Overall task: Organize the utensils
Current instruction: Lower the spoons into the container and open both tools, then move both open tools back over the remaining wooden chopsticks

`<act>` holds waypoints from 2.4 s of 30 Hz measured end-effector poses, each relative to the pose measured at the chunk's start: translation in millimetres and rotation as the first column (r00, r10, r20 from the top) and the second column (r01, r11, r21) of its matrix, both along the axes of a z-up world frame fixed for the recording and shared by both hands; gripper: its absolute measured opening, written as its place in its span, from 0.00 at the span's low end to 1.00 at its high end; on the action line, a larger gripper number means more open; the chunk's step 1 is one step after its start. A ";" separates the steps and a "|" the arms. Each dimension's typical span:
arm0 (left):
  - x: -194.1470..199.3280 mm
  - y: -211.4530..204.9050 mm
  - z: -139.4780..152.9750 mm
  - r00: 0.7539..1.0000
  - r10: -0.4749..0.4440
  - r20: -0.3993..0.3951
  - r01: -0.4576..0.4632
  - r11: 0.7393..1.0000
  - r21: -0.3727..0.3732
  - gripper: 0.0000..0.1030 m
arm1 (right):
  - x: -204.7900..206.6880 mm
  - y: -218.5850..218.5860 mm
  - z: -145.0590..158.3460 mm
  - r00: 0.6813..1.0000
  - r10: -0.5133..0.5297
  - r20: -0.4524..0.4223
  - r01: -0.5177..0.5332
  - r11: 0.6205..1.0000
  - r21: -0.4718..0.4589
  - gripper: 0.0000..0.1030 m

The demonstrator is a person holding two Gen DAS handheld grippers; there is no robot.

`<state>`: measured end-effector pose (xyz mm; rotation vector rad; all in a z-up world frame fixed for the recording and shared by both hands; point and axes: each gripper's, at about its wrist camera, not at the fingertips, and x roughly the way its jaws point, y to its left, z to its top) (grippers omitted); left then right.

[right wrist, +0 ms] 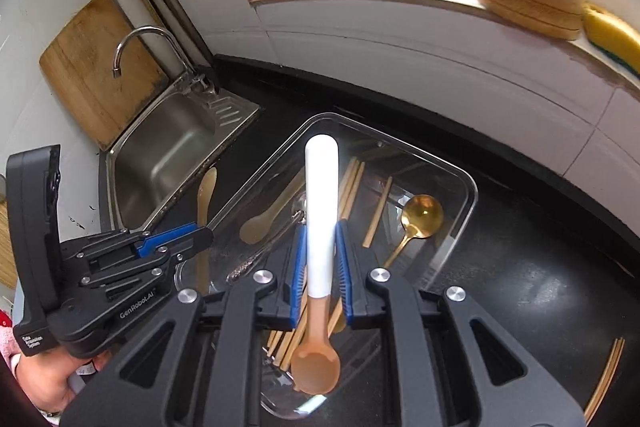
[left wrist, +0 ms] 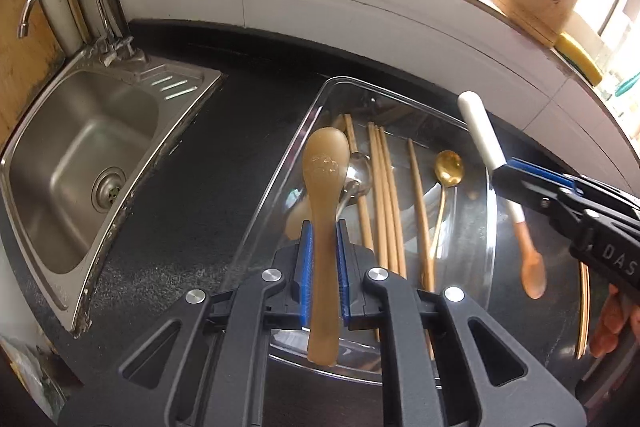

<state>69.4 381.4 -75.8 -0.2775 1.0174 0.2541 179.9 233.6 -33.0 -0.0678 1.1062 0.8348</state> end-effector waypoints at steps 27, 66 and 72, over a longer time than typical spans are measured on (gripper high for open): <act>7.8 -9.9 -7.6 0.999 -0.044 -0.025 0.044 0.999 0.001 0.11 | 31.0 8.3 -10.6 0.999 -0.032 0.035 0.035 0.996 -0.077 0.15; 31.3 -224.3 19.6 0.948 -0.316 0.047 0.316 0.949 0.008 0.94 | 17.1 -294.8 25.3 0.854 -0.482 0.197 0.506 0.858 -0.092 0.94; 29.6 -327.2 -2.9 0.906 -0.423 0.008 0.423 0.906 -0.004 0.94 | -12.6 -398.2 6.9 0.817 -0.554 0.163 0.576 0.801 -0.163 0.94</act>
